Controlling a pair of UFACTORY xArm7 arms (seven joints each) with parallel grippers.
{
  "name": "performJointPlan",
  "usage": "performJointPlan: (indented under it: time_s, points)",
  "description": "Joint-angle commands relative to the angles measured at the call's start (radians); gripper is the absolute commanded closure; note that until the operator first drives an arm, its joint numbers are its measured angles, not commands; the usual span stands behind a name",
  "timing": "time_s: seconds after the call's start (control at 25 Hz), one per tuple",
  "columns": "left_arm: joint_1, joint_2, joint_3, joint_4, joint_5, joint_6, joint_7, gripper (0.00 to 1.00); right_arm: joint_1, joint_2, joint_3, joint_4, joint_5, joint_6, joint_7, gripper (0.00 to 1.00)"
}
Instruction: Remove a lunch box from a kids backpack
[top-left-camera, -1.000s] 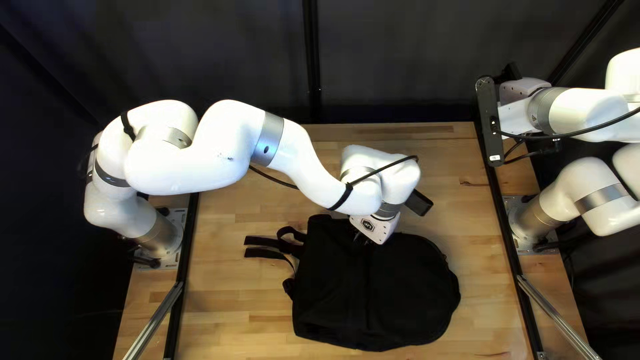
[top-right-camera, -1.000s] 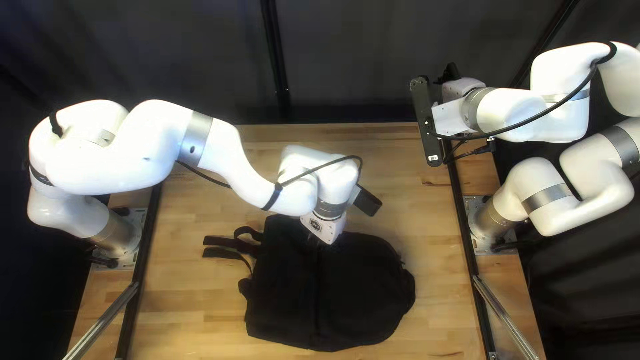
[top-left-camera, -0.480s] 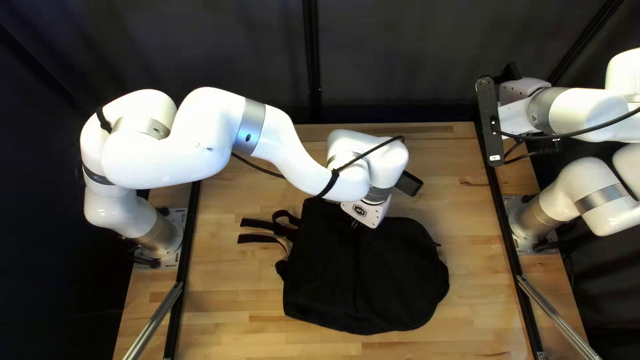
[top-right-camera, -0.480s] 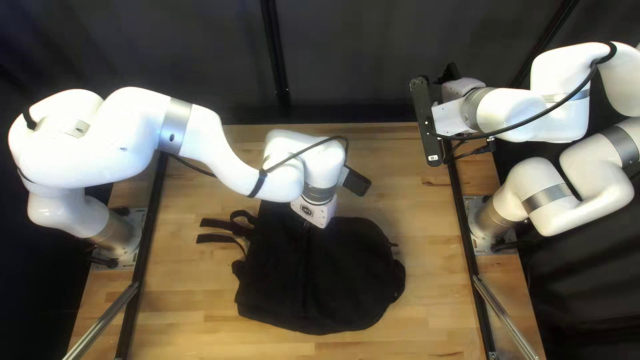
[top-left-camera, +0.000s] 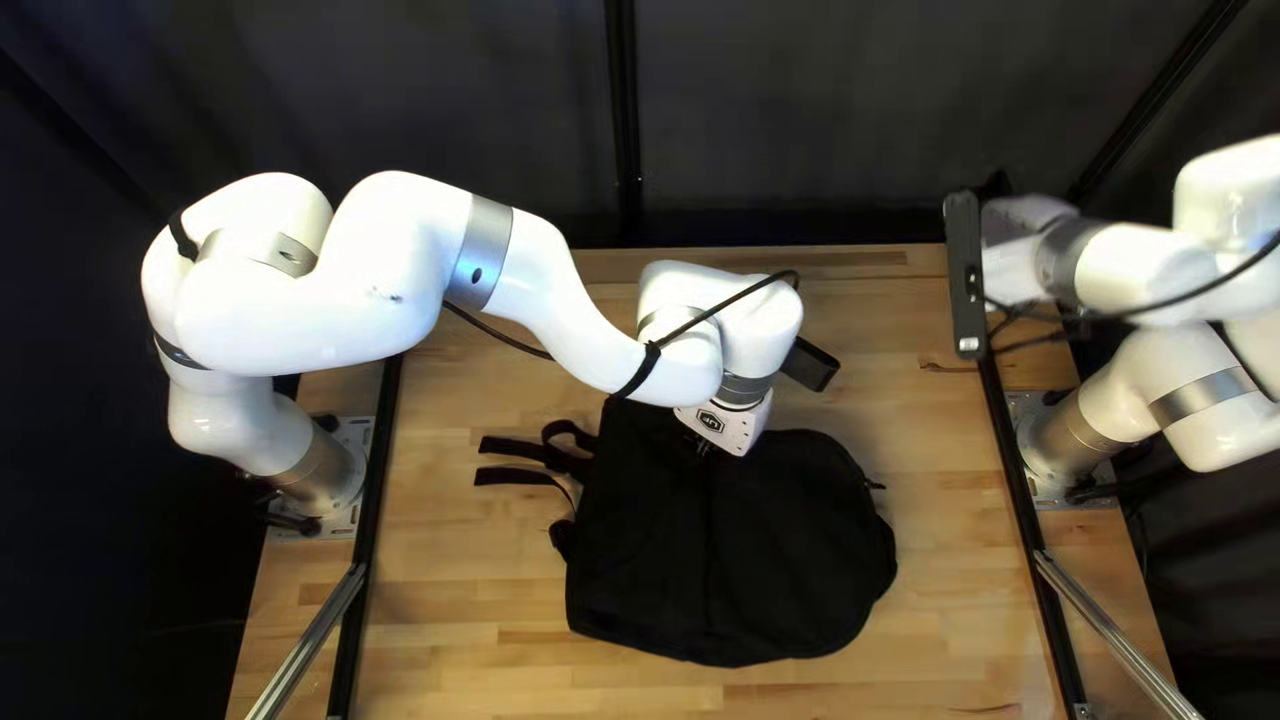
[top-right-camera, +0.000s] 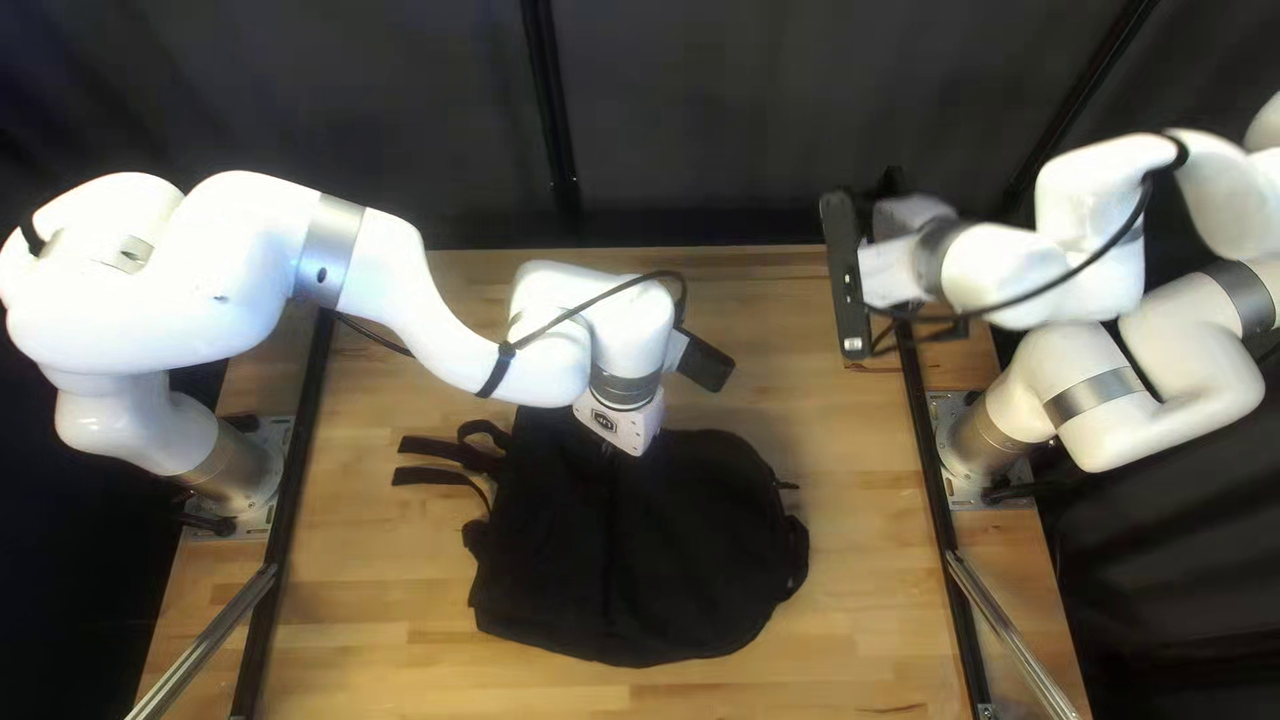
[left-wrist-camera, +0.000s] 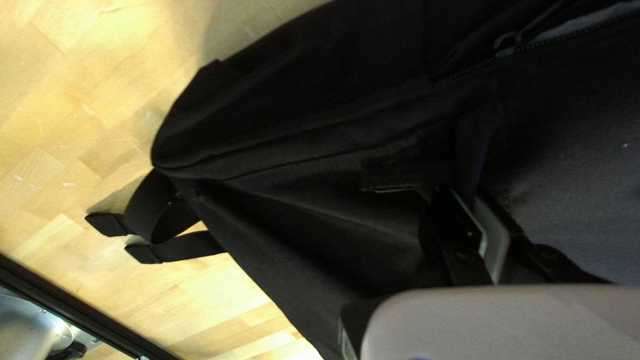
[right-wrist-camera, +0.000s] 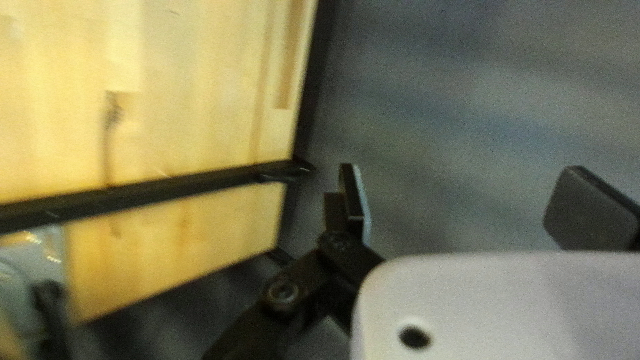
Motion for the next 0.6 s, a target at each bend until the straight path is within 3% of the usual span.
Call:
performJointPlan:
  time_s: [0.04, 0.4, 0.6]
  points:
    - [-0.001, -0.011, 0.003, -0.022, 0.001, -0.011, -0.014, 1.0, 0.02, 0.169, 0.024, 0.032, 0.077, -0.082, 0.151, 0.0]
    - [0.002, -0.092, 0.011, -0.103, 0.004, -0.02, -0.051, 1.0, 0.052, 0.457, 0.049, 0.096, 0.204, -0.257, 0.411, 0.0]
    - [0.001, -0.109, 0.013, -0.124, 0.008, -0.028, -0.065, 1.0, 0.066, 0.531, 0.057, 0.075, 0.227, -0.385, 0.515, 0.0]
